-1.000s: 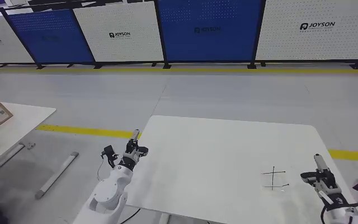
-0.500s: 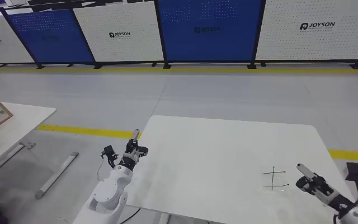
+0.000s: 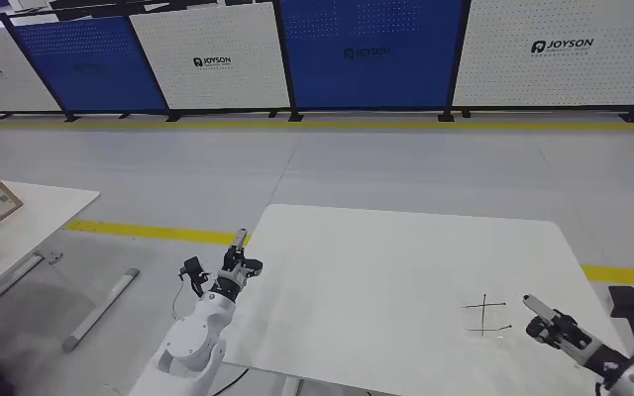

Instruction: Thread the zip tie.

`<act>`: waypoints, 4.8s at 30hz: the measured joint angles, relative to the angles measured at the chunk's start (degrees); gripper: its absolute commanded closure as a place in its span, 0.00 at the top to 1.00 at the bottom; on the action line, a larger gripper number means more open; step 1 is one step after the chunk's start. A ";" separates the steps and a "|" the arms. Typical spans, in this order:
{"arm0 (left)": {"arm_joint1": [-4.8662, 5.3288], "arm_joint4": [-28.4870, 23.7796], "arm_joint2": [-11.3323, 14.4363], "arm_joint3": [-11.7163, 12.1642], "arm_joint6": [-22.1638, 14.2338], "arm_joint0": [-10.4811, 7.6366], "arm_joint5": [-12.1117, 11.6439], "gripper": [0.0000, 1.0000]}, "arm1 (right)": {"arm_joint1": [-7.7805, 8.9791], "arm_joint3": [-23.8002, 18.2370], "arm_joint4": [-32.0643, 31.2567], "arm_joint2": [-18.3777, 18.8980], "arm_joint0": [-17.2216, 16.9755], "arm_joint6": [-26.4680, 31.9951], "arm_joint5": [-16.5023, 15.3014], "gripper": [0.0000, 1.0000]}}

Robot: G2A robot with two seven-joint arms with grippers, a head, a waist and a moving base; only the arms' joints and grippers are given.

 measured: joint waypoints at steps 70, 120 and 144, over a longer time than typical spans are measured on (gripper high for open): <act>0.00 0.00 0.00 0.00 0.00 0.00 0.00 1.00 | 11.49 17.42 -19.15 -23.22 27.71 27.21 3.34 1.00; 0.00 0.00 0.00 0.00 0.00 0.00 0.00 1.00 | 12.34 27.83 -20.91 -35.49 38.30 27.23 12.61 0.36; 0.00 0.00 0.00 0.00 0.00 0.00 0.00 1.00 | 12.30 28.61 -22.00 -39.61 40.81 27.02 17.10 0.20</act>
